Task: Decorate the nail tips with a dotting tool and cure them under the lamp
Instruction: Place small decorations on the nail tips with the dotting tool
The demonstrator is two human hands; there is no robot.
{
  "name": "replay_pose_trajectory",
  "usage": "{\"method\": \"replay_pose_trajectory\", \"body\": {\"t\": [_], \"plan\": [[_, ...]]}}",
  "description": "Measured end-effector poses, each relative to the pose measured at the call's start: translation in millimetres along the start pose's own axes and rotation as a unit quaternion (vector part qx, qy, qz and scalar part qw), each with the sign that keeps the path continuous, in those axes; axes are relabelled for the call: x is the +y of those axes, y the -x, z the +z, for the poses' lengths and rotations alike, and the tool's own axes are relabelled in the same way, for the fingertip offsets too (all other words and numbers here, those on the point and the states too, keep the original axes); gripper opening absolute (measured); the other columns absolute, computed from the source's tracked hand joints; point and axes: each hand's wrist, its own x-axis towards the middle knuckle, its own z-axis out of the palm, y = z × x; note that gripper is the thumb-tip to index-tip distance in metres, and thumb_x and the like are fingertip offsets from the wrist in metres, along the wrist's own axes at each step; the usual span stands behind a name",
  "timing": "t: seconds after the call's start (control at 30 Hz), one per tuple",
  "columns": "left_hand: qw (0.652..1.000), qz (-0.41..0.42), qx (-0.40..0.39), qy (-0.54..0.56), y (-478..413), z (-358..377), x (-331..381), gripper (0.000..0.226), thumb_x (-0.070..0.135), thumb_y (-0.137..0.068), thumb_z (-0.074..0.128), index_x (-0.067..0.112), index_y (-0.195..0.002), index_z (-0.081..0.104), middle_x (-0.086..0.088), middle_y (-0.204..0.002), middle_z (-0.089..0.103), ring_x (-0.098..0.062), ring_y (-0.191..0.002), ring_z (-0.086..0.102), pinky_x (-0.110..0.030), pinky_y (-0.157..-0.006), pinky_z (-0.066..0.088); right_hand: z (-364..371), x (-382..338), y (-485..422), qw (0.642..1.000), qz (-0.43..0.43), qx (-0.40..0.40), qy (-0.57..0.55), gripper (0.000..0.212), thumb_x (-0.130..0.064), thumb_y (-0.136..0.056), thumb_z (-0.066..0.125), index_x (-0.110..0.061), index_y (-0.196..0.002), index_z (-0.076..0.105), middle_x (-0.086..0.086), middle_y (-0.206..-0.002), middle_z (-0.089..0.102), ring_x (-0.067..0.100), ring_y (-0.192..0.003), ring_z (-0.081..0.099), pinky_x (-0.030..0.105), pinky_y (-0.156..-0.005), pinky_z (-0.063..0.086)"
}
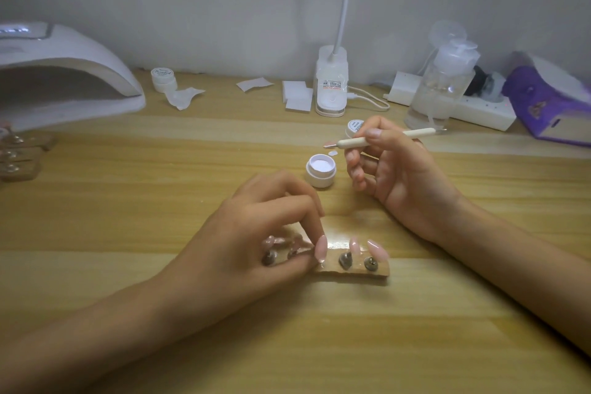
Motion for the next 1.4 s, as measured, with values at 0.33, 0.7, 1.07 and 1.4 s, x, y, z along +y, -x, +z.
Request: {"method": "replay_pose_trajectory", "body": {"t": [0.33, 0.7, 1.07, 1.4], "plan": [[0.956, -0.074, 0.101, 0.266, -16, -29, 0, 0.006, 0.023, -0.078, 0.068, 0.018, -0.081, 0.066, 0.003, -0.092, 0.074, -0.011, -0.077, 0.067, -0.026, -0.068, 0.054, -3, -4, -2, 0.988, -0.108, 0.083, 0.076, 0.024, -0.017, -0.095, 0.057, -0.018, -0.075, 0.044, -0.001, -0.057, 0.055, 0.008, -0.05, 0.047, 0.016, -0.043, 0.037], [0.947, -0.156, 0.057, 0.275, -46, -19, -42, 0.025, 0.023, -0.073, 0.076, 0.014, -0.091, 0.062, -0.003, -0.093, 0.078, -0.01, -0.086, 0.072, -0.014, -0.068, 0.051, -1, 2, -6, 0.953, -0.1, 0.063, 0.28, 0.026, -0.009, -0.096, 0.059, -0.016, -0.075, 0.046, 0.008, -0.057, 0.056, 0.018, -0.045, 0.047, 0.024, -0.04, 0.039], [0.971, -0.13, 0.05, 0.196, -43, -15, -53, 0.011, 0.003, -0.084, 0.074, 0.014, -0.084, 0.071, 0.005, -0.088, 0.074, -0.009, -0.083, 0.07, -0.018, -0.075, 0.053, -4, 4, -7, 0.961, -0.086, 0.047, 0.259, 0.025, -0.011, -0.097, 0.058, -0.016, -0.076, 0.047, 0.0, -0.055, 0.057, 0.018, -0.045, 0.051, 0.019, -0.041, 0.039], [0.971, -0.131, 0.046, 0.194, -42, -12, -53, 0.005, 0.017, -0.081, 0.077, 0.017, -0.079, 0.072, -0.001, -0.087, 0.075, -0.012, -0.08, 0.072, -0.022, -0.064, 0.056, -5, 0, -5, 0.969, -0.159, 0.066, 0.175, 0.02, -0.019, -0.094, 0.056, -0.017, -0.078, 0.045, 0.001, -0.061, 0.062, 0.014, -0.051, 0.055, 0.022, -0.046, 0.045]]}}
